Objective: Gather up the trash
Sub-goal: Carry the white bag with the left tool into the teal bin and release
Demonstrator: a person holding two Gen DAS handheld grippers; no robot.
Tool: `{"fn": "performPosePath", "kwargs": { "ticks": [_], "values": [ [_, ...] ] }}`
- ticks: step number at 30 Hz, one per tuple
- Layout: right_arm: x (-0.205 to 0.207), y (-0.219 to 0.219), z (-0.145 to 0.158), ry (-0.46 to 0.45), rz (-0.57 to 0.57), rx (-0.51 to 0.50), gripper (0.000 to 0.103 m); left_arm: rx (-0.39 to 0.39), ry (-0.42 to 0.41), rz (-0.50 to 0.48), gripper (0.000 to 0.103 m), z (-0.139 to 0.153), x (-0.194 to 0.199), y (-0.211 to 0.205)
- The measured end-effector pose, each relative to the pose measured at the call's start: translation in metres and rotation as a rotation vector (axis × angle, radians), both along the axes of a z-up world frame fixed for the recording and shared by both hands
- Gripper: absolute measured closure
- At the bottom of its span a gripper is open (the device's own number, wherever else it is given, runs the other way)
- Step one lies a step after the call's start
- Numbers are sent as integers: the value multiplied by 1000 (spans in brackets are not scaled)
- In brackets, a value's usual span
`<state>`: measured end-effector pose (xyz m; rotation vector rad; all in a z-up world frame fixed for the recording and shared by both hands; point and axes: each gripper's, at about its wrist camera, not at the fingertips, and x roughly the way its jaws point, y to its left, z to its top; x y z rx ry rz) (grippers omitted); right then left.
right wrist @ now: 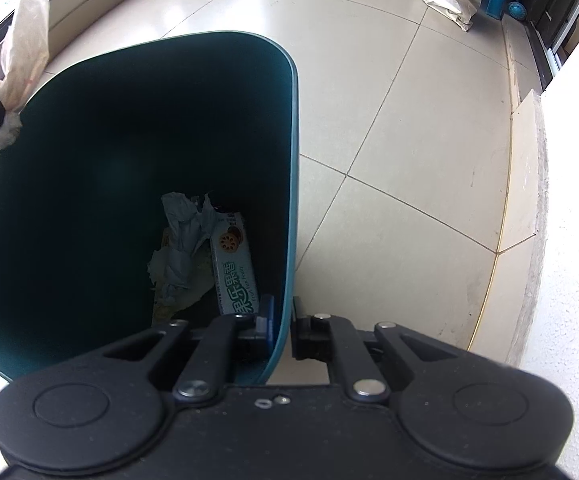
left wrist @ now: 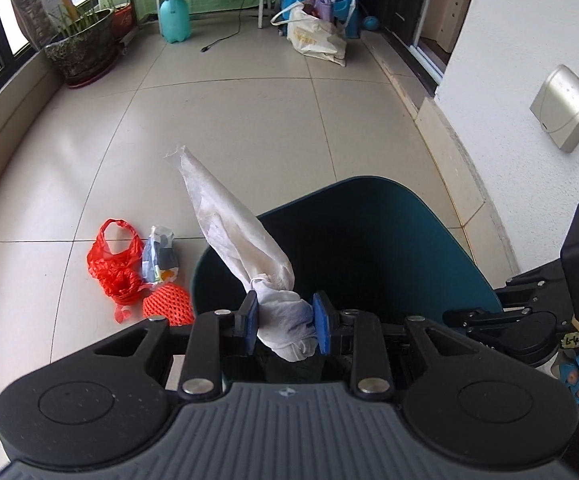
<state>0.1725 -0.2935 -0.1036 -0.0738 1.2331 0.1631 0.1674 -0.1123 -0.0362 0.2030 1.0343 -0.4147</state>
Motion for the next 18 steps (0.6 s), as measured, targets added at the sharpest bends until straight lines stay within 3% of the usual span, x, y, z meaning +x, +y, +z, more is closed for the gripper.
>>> {"fn": "performPosePath", "kwargs": {
  "ticks": [6,11,13,18],
  "values": [
    [1,-1,2,1,0,7,96,45,77,-65,76,-32,3,-36],
    [2,-3,2,1,-1,11,96,151,110,-123,76,-66,4,-63],
    [2,-3,2,1,-1,13,96,167,162,-141,76,-80,8,-71],
    [1,-5,2,0,-2,19,95,214,233,-141,75,-107,16,-81]
  ]
}}
